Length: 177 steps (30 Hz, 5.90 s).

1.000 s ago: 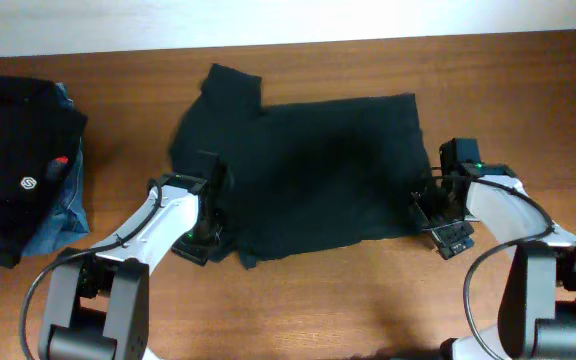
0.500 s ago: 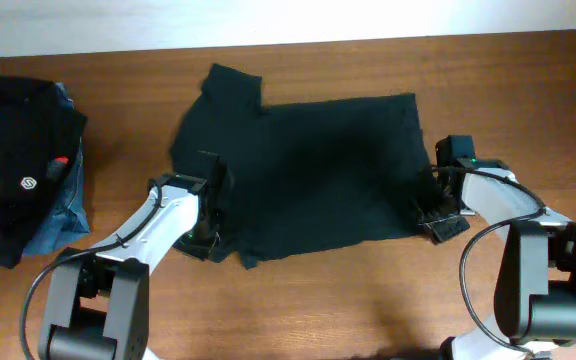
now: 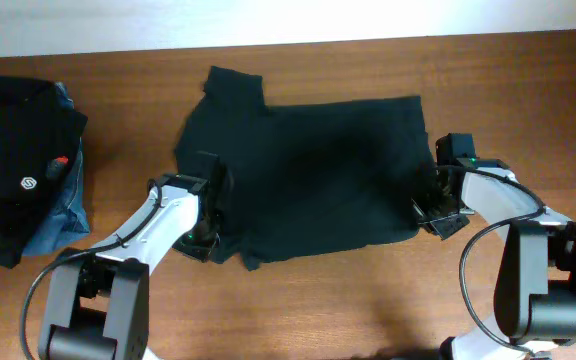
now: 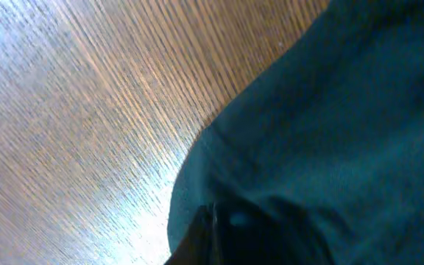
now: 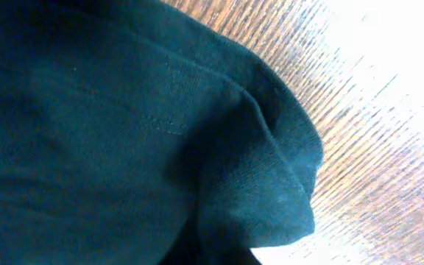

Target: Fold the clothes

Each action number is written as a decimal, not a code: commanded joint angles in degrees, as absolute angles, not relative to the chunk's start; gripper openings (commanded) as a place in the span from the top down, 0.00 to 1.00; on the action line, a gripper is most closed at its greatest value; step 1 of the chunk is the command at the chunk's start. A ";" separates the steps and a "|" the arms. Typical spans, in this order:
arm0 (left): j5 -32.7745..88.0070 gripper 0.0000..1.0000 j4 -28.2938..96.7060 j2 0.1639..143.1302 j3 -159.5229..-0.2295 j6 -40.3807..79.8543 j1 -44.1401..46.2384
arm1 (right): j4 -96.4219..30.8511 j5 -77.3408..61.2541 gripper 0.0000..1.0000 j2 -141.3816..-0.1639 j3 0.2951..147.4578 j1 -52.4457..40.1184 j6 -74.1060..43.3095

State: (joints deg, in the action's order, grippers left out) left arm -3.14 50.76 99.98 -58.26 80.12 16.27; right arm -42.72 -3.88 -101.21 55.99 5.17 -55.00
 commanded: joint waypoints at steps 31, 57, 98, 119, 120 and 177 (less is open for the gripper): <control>-1.34 0.48 35.14 100.40 -41.95 80.16 7.35 | -41.98 -2.31 0.55 -104.97 53.78 4.84 -50.81; -1.48 1.00 35.20 96.82 -42.33 70.61 6.85 | -43.11 -3.01 0.96 -104.95 53.80 4.84 -45.41; -12.05 0.99 24.95 81.49 -42.30 65.87 6.87 | -34.92 -3.75 0.96 -88.64 53.78 4.51 -41.85; -12.38 0.99 6.00 86.56 -43.13 60.27 6.85 | -24.45 -2.52 0.96 -94.13 53.80 3.73 -40.69; -12.99 0.99 6.00 86.56 -43.44 60.27 6.85 | -24.08 -2.50 0.96 -94.13 53.80 3.73 -40.66; -2.35 0.99 55.27 73.67 -48.90 55.18 7.14 | -61.25 -3.18 0.96 -82.83 55.05 3.77 -39.59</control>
State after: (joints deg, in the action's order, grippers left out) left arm -3.99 53.49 74.67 -48.23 55.86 7.35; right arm -59.83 -3.29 -83.83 54.26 3.66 -40.03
